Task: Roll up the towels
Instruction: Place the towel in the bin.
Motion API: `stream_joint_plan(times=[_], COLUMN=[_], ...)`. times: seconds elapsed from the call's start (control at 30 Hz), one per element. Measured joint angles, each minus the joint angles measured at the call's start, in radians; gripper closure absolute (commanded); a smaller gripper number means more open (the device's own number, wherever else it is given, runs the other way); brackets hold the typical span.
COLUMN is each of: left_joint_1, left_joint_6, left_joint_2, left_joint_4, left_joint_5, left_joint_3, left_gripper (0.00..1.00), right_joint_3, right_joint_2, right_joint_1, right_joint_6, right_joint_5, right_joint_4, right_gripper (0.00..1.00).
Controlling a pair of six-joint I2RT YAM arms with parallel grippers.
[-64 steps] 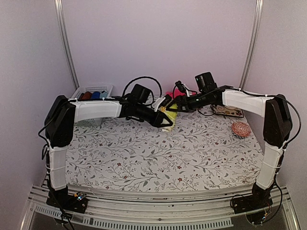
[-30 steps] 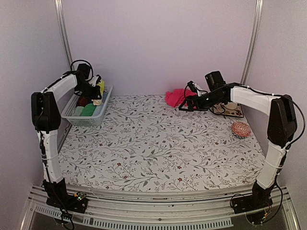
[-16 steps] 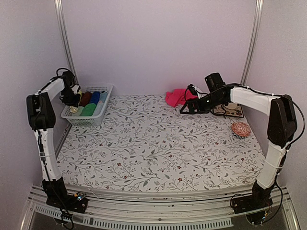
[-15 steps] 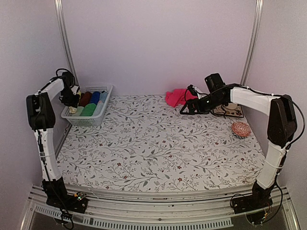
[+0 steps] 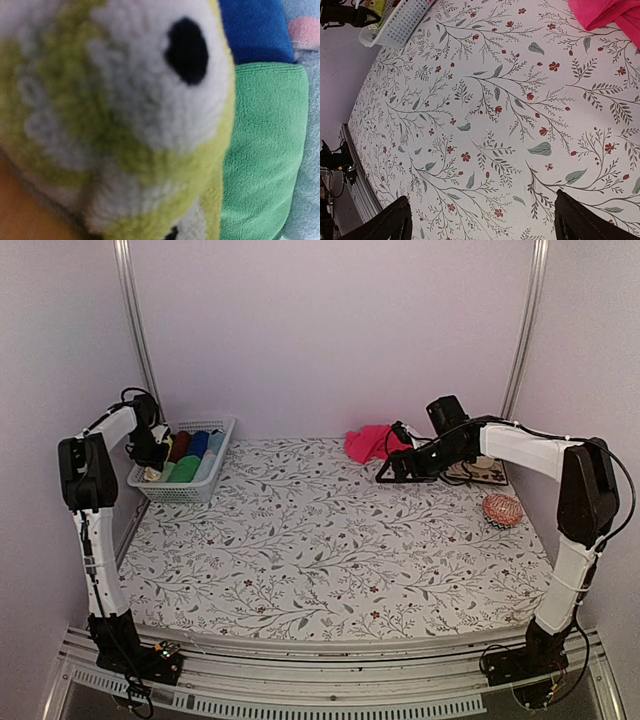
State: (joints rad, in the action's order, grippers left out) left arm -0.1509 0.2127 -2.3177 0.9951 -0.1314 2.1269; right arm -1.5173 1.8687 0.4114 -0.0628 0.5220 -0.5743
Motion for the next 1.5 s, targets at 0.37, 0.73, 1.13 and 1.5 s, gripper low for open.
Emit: stream_joint_plan(times=[0.37,0.73,1.13,1.5], left_joint_1=[0.001,0.005,0.003,0.005], left_joint_6=[-0.008,-0.048,-0.087,-0.110], left_joint_2=[0.002,0.001,0.000,0.000], left_joint_4=[0.021,0.029,0.041,0.039], left_joint_5=[0.071,0.116,0.075,0.008], left_joint_3=[-0.037,-0.047,-0.001,0.051], left_gripper=[0.76,0.34,0.24,0.46], right_joint_3=[-0.035,-0.055,-0.101,-0.112], right_joint_2=[0.008,0.046,0.072,0.079], right_joint_1=[0.011,0.032,0.034,0.034], right_joint_6=[0.001,0.011,0.017,0.023], right_joint_5=[0.007,0.007,0.010,0.011], right_joint_4=[-0.017,-0.032,-0.039,-0.041], right_gripper=[0.01,0.01,0.01,0.01])
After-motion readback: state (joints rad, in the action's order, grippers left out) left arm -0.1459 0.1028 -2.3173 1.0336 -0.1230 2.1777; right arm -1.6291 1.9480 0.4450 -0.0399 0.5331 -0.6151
